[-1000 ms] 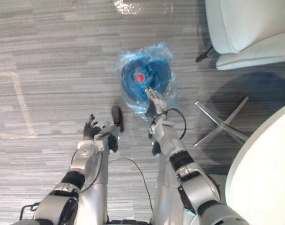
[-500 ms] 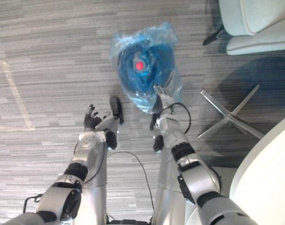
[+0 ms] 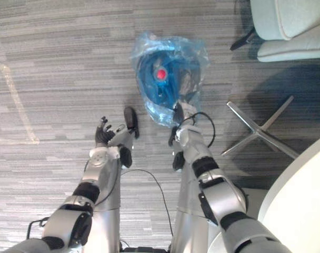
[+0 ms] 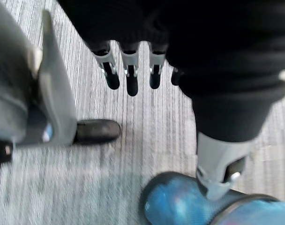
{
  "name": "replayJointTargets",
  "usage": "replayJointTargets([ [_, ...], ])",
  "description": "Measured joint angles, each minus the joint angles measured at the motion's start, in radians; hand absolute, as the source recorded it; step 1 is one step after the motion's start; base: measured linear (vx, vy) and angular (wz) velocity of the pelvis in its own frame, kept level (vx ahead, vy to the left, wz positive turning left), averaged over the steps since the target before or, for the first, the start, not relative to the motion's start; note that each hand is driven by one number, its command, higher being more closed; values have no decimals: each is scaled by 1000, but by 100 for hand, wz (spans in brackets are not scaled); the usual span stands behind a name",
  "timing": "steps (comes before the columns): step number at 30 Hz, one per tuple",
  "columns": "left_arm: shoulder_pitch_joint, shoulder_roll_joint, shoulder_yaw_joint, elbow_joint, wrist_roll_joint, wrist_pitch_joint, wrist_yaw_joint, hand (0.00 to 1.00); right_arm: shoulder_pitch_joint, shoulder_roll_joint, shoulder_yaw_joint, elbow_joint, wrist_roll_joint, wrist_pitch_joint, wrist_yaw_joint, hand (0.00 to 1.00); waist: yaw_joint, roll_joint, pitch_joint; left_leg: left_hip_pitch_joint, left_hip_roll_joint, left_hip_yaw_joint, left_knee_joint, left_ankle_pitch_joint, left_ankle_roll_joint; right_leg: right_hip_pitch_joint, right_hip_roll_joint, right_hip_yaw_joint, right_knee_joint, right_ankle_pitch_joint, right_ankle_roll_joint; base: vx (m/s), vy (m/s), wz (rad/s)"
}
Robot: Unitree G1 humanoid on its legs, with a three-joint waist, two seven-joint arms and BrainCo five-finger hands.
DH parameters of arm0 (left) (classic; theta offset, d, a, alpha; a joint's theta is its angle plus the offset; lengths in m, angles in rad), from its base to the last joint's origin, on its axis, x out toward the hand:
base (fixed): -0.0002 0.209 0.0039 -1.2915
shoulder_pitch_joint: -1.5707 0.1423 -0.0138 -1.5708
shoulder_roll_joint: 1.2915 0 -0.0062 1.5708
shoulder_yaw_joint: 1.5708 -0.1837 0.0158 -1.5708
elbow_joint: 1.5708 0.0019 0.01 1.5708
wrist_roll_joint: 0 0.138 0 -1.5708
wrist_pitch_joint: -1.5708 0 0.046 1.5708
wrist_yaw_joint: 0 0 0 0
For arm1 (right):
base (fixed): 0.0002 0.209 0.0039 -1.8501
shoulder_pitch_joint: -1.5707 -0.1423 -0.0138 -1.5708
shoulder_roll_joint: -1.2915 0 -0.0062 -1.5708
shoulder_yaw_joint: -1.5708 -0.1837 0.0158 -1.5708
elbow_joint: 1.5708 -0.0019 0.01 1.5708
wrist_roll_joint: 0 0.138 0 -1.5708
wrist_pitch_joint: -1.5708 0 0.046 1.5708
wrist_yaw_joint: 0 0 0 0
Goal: Gather rubbish on tea table into small bin, then transfer packed bag to large trash can.
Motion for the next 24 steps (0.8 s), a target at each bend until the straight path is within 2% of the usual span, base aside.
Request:
replayJointTargets([
  [1,15,-8,1,2,17,15,6,0,50,7,2,-76,8,-10,-1,100,3,0,0,31,2,-7,10,0,-1,34,-1,-5,8,-5,-1,-145,-18,5],
  [6,45,-20,-4,-10,33,24,3,0,119,27,7,-185,12,-15,-1,100,8,1,1,87,12,-7,-5,-10,-9,95,7,-13,-17,-13,3,-90,-23,-2],
  [8,78,-21,-25,10,35,48,-2,0,169,49,31,-198,53,-18,0,100,3,0,1,164,12,-7,-31,-4,-18,177,9,-26,-47,-9,0,-27,-28,9],
  [9,141,-29,-41,2,43,52,-14,0,231,80,38,-250,81,-20,1,100,4,0,0,251,11,-7,-40,-5,-17,268,11,-29,-62,-8,-7,-1,-34,6],
  [11,191,-31,-50,-1,47,56,-22,0,291,111,59,-305,96,-26,2,100,4,-3,-17,322,8,-4,-66,-22,-32,338,12,-31,-89,-16,-3,31,-35,3],
  [17,260,-30,-61,0,72,68,-26,0,417,158,83,-435,198,-49,36,100,2,-10,-25,508,0,-4,-150,-17,-39,529,22,-49,-178,-18,2,69,-24,5],
  [21,316,-29,-80,1,74,83,-40,0,527,164,110,-514,261,-65,66,100,-7,-21,-77,639,-8,-2,-213,-14,-39,665,28,-61,-253,-16,6,137,-35,4],
  [24,380,-25,-133,16,93,83,-42,0,605,183,110,-544,289,-88,81,100,-11,-36,-162,744,-14,5,-294,-7,-49,771,44,-61,-348,-5,18,136,-29,-3],
])
